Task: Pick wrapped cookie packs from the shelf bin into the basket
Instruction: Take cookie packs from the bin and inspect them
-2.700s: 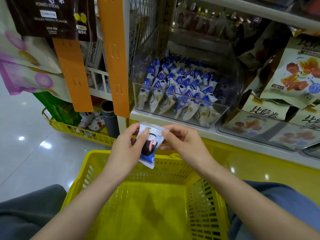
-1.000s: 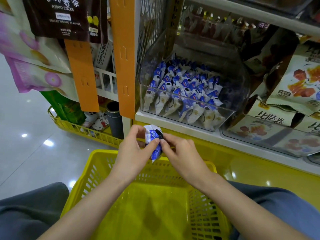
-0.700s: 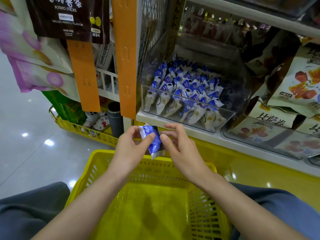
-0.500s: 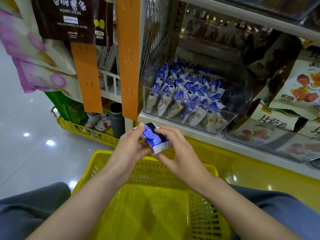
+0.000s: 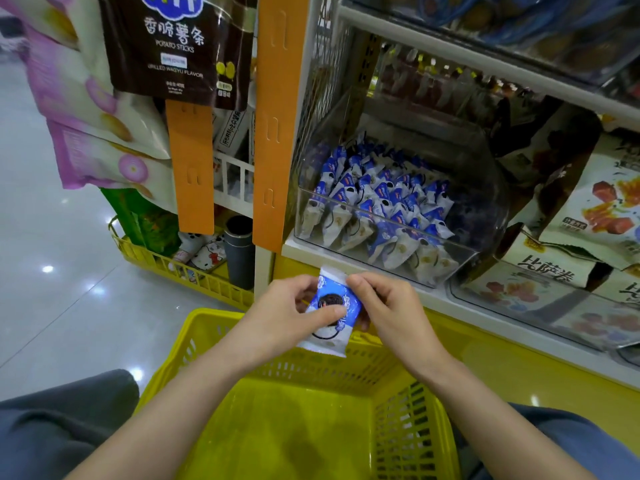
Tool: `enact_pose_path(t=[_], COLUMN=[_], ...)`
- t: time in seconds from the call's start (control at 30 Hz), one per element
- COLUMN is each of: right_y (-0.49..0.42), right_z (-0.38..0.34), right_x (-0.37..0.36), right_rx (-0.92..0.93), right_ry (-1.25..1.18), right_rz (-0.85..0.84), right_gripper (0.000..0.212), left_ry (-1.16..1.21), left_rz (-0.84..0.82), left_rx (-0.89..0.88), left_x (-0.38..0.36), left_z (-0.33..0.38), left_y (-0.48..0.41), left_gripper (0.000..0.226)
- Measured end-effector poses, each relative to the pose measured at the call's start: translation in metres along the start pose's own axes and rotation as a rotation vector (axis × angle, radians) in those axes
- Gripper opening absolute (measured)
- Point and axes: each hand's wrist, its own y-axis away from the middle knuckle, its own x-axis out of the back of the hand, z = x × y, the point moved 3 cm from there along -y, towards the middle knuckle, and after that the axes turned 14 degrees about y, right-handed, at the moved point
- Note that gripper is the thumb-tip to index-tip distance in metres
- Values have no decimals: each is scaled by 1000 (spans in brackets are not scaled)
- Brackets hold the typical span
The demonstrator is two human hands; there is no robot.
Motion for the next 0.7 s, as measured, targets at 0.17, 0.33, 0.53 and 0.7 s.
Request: enact_pose_path(t=[0.17, 0.33, 0.53, 0.7], right_y=[-29, -104, -151, -161], right_z=[-18, -19, 13, 20], right_x=[40, 75, 73, 67], right_rx=[104, 61, 38, 4], right_ry=[122, 452, 816, 888], right_rz=[205, 179, -249, -331], right_gripper=[17, 22, 29, 19], left_ry=[48, 193, 287, 339], left_rz=[86, 219, 254, 279], left_rx=[-21, -38, -15, -14], left_x=[10, 19, 25, 27], left_z=[4, 12, 11, 10], left_y=[-3, -7, -11, -17], left_gripper=[25, 24, 21, 21])
